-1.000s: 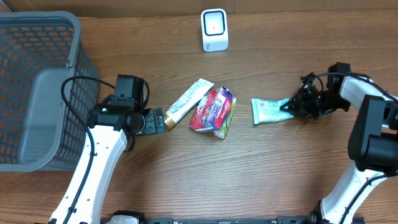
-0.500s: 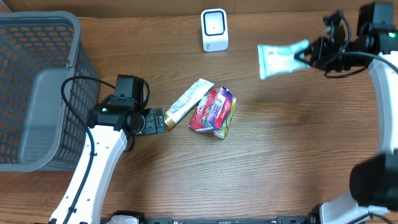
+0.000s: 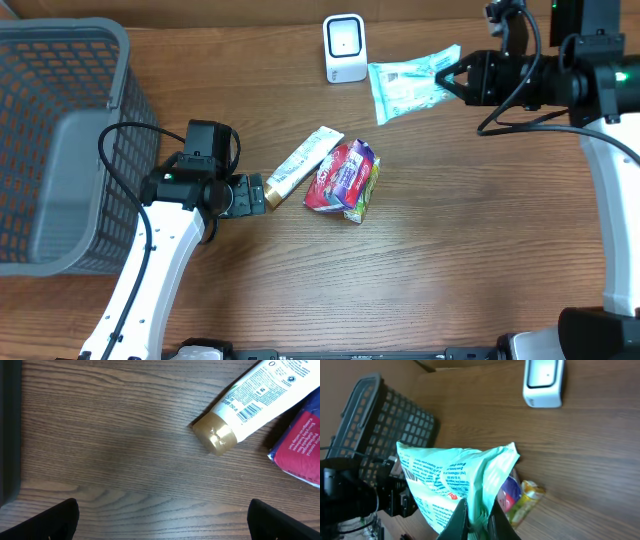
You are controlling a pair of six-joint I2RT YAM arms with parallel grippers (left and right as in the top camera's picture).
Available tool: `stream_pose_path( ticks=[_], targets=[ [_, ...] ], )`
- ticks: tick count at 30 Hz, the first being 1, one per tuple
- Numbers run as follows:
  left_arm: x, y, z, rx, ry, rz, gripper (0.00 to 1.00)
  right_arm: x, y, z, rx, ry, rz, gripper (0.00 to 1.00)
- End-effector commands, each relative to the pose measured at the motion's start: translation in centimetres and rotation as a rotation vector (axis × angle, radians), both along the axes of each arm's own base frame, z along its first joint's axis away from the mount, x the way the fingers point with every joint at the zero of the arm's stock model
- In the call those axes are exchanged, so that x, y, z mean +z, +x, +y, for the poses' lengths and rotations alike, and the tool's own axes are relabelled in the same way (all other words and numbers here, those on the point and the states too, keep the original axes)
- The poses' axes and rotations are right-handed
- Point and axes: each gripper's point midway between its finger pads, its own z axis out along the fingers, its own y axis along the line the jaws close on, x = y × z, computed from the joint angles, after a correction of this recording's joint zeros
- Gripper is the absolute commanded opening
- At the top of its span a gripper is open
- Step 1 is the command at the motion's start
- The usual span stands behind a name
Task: Scan the item barcode
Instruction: 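Hold the packet's barcode in front of the white scanner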
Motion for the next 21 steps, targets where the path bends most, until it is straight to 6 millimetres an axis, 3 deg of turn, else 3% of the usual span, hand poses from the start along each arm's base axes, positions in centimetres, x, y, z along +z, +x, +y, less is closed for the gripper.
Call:
stream_pose_path(
  ticks=[1, 3, 8, 11, 15, 18, 21],
  targets=[
    [-0.3, 0.0, 0.0, 0.012, 0.005, 0.007, 1.0, 1.5, 0.4, 1.4, -0.008, 0.002, -0.055, 0.04],
    [-0.3, 0.0, 0.0, 0.012, 0.005, 0.007, 1.0, 1.9, 1.7, 1.6, -0.081, -0.032, -0.092, 0.04],
    [-0.3, 0.0, 0.0, 0.012, 0.005, 0.007, 1.0, 6.0, 5.0, 2.1, -0.276, -0.2, -0.353, 0.04],
    [-0.3, 0.0, 0.0, 0.012, 0.005, 0.007, 1.0, 9.3, 6.4, 0.5, -0.493, -0.408, -0.55, 0.04],
    [-0.3, 0.0, 0.0, 0.012, 0.005, 0.007, 0.99, 11.7, 7.6, 0.4, -0.645, -0.652, -0.736, 0.04],
    [-0.3, 0.0, 0.0, 0.012, 0.005, 0.007, 1.0, 10.5, 9.8, 1.5, -0.723, -0.827, -0.789, 0.04],
    [-0.3, 0.0, 0.0, 0.012, 0.005, 0.007, 1.0, 6.7, 12.9, 3.0, -0.684, -0.992, -0.797, 0.04]
  ],
)
